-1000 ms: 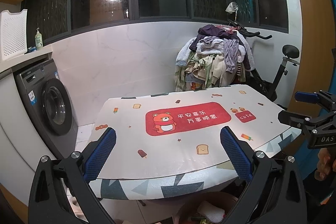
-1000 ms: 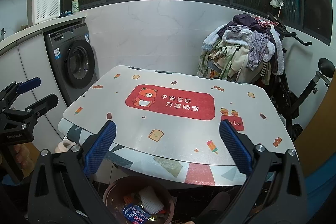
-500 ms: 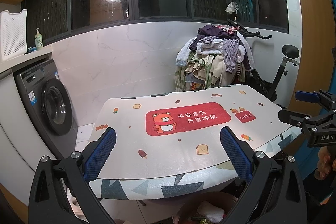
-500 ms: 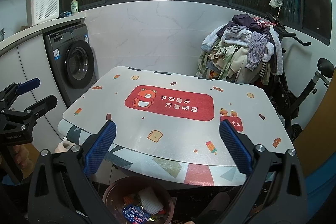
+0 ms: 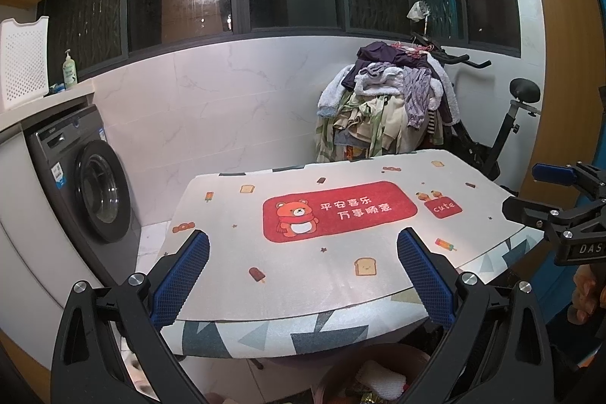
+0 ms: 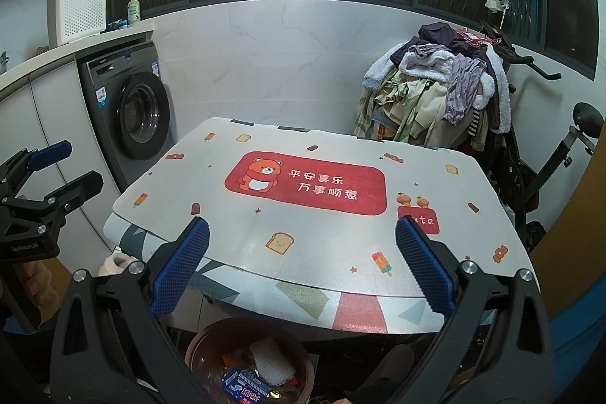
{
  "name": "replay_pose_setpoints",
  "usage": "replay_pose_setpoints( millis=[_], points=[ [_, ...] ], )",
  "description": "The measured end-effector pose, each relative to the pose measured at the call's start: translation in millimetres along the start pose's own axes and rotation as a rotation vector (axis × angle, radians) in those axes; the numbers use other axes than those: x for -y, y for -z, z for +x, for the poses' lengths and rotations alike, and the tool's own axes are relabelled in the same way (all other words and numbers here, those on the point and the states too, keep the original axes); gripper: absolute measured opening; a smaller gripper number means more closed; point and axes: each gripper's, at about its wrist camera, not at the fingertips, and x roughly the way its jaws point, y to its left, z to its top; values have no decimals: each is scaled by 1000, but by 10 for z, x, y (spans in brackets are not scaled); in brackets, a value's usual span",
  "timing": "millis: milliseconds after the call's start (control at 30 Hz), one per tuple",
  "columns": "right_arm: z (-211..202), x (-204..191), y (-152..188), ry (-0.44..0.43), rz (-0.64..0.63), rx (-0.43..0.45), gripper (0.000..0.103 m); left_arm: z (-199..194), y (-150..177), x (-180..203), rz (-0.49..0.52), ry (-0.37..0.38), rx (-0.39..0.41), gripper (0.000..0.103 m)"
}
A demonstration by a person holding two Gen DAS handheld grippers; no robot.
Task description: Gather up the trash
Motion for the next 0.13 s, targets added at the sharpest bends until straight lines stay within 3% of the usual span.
replay_pose_setpoints(
  millis=[133],
  points=[
    [59, -4, 44, 1, 11, -21, 97, 39, 35, -35, -11, -9, -12, 97]
  ],
)
